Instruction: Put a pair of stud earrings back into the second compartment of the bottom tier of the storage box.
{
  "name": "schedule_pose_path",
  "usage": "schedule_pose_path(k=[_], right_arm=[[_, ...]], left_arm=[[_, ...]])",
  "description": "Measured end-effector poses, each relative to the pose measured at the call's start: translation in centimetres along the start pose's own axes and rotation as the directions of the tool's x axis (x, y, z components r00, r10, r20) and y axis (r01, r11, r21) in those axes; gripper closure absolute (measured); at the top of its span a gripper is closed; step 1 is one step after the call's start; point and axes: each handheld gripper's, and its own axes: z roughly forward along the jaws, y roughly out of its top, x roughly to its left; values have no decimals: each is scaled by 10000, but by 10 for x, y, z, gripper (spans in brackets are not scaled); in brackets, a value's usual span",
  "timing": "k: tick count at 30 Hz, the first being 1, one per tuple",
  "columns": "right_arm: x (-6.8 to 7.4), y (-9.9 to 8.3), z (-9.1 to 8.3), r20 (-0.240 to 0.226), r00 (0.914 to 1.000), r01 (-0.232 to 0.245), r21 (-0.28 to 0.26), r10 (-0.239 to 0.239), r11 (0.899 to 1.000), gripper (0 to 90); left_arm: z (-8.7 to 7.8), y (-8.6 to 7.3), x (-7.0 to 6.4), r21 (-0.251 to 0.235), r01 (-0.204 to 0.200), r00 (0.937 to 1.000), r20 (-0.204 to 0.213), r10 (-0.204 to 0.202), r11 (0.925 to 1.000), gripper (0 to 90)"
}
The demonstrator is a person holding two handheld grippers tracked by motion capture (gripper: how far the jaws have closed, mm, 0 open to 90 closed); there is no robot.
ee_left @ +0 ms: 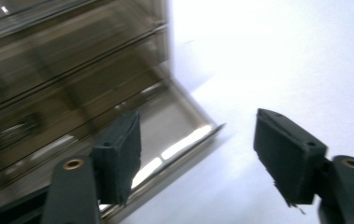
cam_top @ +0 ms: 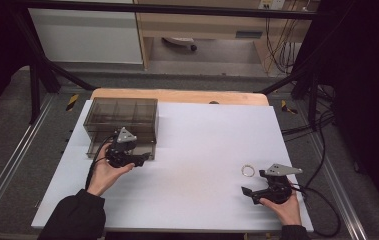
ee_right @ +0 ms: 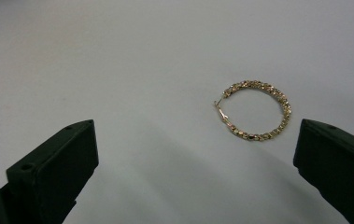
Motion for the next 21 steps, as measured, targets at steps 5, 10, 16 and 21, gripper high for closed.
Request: schedule_pose_path(k=[5, 10, 16, 21], right_arm=[[0, 0, 0, 0, 10000, 10, -2, -10, 10000, 6], [0, 0, 0, 1, 10000, 36, -18, -36, 10000, 6], [0, 0, 0, -6, 10000, 10, -19, -10, 10000, 6], [0, 0, 0, -10, 10000, 32, -23, -32, 10000, 6]], left_arm=[[16, 10, -25, 109, -357, 9983, 454, 352, 9993, 216], [28, 20, -45, 157, -597, 9954, 764, 583, 9981, 165], [40, 33, -65, 144, -812, 9917, 1011, 794, 9966, 125], [52, 48, -88, 111, -1065, 9869, 1228, 1043, 9943, 108]])
